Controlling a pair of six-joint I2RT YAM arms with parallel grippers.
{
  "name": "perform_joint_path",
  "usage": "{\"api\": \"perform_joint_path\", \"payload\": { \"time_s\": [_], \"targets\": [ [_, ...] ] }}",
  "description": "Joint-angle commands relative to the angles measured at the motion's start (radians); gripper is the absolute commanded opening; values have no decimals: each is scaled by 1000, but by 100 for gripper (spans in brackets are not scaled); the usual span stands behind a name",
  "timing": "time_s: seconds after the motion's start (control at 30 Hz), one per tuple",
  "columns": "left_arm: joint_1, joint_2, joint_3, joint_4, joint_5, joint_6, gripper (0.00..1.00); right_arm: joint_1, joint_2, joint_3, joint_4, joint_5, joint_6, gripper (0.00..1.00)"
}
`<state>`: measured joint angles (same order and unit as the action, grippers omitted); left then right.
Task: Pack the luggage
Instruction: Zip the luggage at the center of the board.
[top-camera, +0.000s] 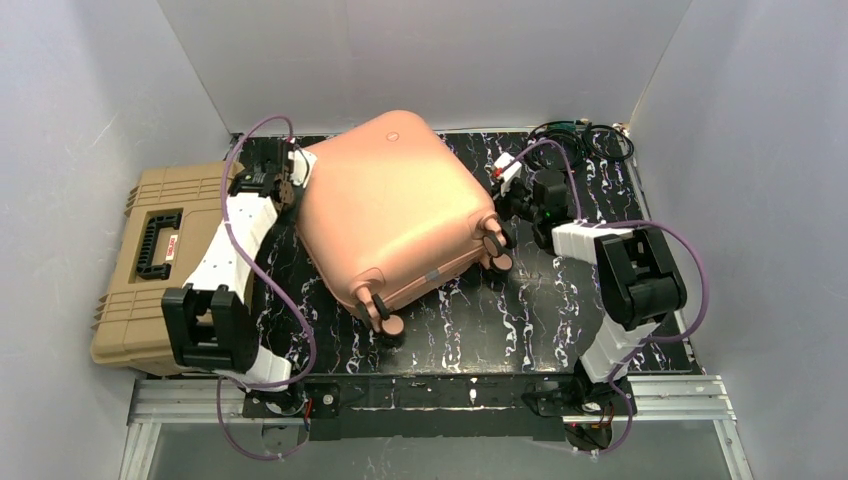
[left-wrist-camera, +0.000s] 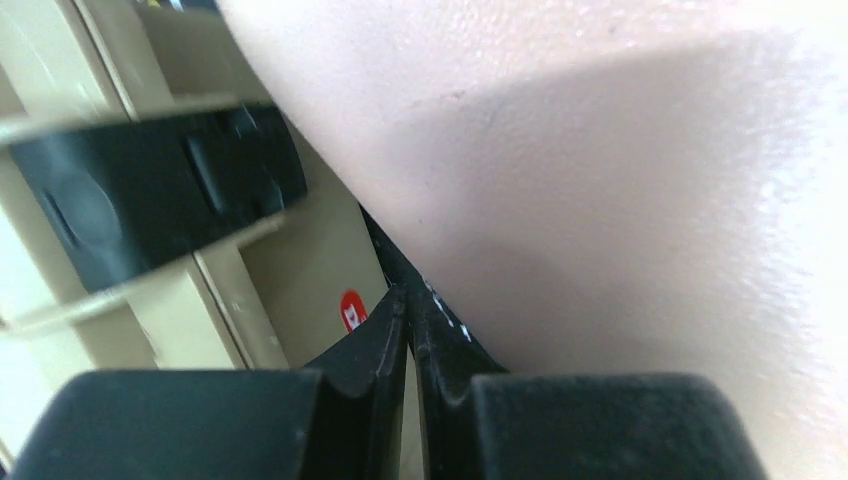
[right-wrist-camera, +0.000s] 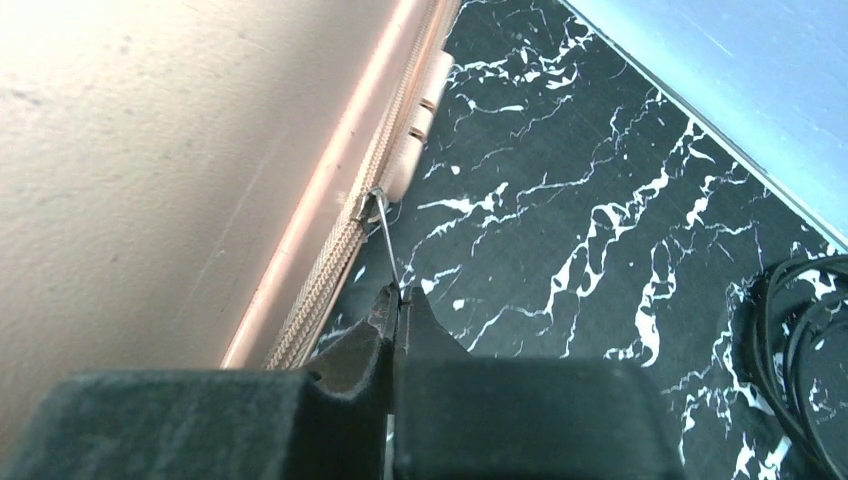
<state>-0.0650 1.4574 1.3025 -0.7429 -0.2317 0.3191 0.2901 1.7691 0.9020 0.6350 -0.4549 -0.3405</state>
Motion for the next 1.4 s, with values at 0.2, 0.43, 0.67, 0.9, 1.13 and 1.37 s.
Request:
{"api": "perform_joint_path", "payload": {
  "time_s": [0.2, 0.43, 0.67, 0.9, 1.13, 1.37],
  "targets": [
    [-247, 298, 212, 101, 89, 19, 9, 49, -242, -203, 71, -94, -49, 1],
    [-265, 385, 329, 75, 172, 11, 7, 82, -374, -308, 4, -102, -17, 1],
    [-238, 169, 239, 12, 188, -2, 73, 83, -420, -350, 13, -22, -19, 1],
    [-214, -184, 138, -187, 383, -14, 95, 80, -387, -347, 41, 26, -23, 1],
    [-215, -316, 73, -354, 720, -98, 97, 69, -387, -344, 35, 67, -51, 1],
    [-223, -372, -25, -397, 706, -142, 98, 23, -397, -345, 32, 73, -55, 1]
  ]
}}
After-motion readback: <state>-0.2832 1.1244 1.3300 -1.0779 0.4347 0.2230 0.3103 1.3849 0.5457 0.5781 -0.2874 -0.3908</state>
